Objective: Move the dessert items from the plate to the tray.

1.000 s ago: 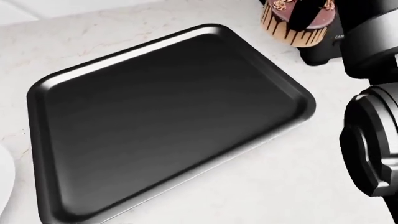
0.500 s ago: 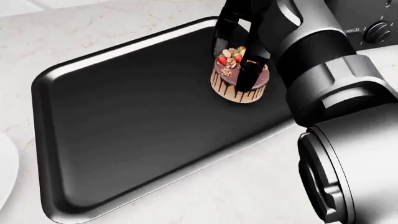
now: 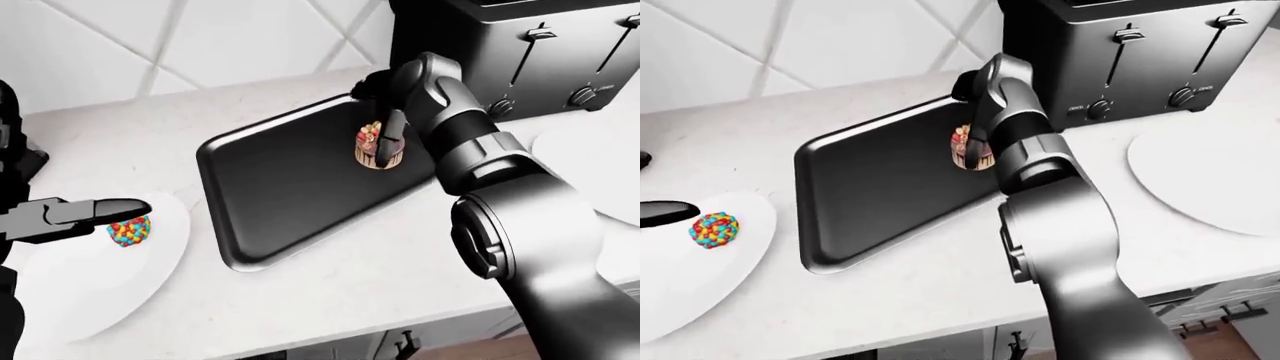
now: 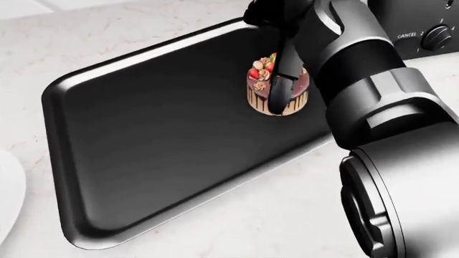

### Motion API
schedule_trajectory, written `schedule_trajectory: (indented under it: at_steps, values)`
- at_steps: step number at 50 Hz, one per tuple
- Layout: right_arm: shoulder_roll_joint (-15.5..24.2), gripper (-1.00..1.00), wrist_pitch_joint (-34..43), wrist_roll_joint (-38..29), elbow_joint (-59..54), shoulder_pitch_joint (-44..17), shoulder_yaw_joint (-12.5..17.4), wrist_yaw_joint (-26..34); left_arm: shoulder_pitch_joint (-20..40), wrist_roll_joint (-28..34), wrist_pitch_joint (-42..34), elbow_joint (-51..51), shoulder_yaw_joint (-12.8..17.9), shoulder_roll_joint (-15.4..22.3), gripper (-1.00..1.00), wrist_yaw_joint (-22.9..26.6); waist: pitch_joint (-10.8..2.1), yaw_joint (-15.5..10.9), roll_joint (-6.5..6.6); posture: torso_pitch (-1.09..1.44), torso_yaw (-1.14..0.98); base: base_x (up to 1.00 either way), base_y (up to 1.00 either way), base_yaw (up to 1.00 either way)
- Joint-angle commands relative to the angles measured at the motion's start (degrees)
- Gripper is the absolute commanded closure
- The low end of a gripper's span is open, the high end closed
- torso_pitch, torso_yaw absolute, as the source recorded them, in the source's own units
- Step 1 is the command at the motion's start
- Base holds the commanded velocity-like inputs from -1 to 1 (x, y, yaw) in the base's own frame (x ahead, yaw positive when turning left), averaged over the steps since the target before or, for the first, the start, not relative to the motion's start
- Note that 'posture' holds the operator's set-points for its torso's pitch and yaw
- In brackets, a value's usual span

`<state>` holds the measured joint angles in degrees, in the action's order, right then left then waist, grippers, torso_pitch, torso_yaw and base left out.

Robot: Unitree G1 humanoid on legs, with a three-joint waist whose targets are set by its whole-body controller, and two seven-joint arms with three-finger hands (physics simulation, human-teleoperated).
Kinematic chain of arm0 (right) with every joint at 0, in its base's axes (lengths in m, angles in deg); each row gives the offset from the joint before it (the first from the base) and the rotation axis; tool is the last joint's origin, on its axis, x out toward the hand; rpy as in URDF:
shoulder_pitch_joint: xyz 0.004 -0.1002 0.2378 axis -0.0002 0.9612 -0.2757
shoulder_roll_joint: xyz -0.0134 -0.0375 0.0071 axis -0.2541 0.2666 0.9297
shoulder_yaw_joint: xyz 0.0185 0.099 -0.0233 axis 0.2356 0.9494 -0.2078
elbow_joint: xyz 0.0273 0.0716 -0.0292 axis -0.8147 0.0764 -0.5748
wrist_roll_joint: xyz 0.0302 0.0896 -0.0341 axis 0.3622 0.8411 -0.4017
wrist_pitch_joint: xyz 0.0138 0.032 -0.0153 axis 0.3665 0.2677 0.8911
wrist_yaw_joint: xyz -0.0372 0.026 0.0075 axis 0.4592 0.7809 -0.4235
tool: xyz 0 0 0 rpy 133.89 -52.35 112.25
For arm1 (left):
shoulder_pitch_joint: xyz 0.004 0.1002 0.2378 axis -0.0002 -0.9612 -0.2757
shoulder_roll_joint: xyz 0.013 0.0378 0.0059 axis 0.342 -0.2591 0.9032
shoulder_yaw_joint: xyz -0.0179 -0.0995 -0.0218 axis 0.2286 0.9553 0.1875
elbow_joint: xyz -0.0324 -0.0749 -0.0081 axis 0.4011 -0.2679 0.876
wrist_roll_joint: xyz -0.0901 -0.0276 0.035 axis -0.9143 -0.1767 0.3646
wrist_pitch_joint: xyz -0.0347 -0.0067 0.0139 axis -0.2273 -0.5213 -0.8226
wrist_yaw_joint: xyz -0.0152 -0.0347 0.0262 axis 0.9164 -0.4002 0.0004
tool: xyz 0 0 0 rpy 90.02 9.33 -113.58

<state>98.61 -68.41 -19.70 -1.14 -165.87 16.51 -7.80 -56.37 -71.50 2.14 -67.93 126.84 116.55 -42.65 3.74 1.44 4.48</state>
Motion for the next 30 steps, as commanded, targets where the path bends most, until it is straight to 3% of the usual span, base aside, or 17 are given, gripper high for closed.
schedule_trajectory:
  at_steps: [1,14,17,21,23,24,25,26,30]
  values:
    - [0.91,-1.00,-0.33,0.99,3.16,-3.71,0.67,-1.12,0.68,-0.15,0.97,-1.54,1.22,0.96,-1.00,-0.08,-1.73,0.06,0.21,0.00,0.00,0.00,0.00,0.00]
    - [2.28,-1.00,0.52,5.55,7.03,-8.47,1.04,0.81,-2.79,-2.41,-0.94,-6.23,5.90,-0.28,-1.00,1.15,-1.46,0.16,0.29,0.00,0.00,0.00,0.00,0.00]
    - [2.45,-1.00,-0.09,6.54,8.33,-9.42,1.03,1.17,-4.89,-3.65,-1.66,-8.86,7.26,-2.12,-1.00,1.99,-1.42,0.16,0.30,0.00,0.00,0.00,0.00,0.00]
    - [2.24,-1.00,-2.01,8.29,10.30,-9.40,1.23,0.27,-15.44,-4.19,8.48,-10.08,3.87,-3.71,-1.00,0.29,-1.31,0.24,0.22,0.00,0.00,0.00,0.00,0.00]
    - [1.94,-1.00,-2.14,9.10,11.52,-9.54,1.30,-0.45,-24.82,0.38,18.90,-10.08,-1.60,-6.13,-1.00,1.61,-1.37,0.16,0.12,0.00,0.00,0.00,0.00,0.00]
    - [1.84,-1.00,-1.78,9.60,12.39,-9.53,1.52,-1.06,-3.42,-2.22,7.64,4.45,-1.87,9.59,-1.00,1.89,-1.43,0.15,-0.02,0.00,0.00,0.00,0.00,0.00]
    - [1.69,-1.00,-1.97,10.24,13.37,-9.29,1.68,-1.33,-0.01,0.17,8.30,9.14,-4.57,11.20,-1.00,3.95,-1.13,0.64,0.01,0.00,0.00,0.00,0.00,0.00]
    - [1.48,-1.00,-1.14,10.78,14.20,-8.94,1.83,-1.56,0.80,1.81,8.72,9.98,-5.15,10.53,-1.00,5.10,-1.46,-0.70,0.30,0.00,0.00,0.00,0.00,0.00]
    - [1.92,-1.00,0.96,10.97,18.38,-7.31,0.99,-0.14,3.24,4.08,4.01,8.19,-4.65,8.60,-1.00,7.44,-1.47,-0.12,0.09,0.00,0.00,0.00,0.00,0.00]
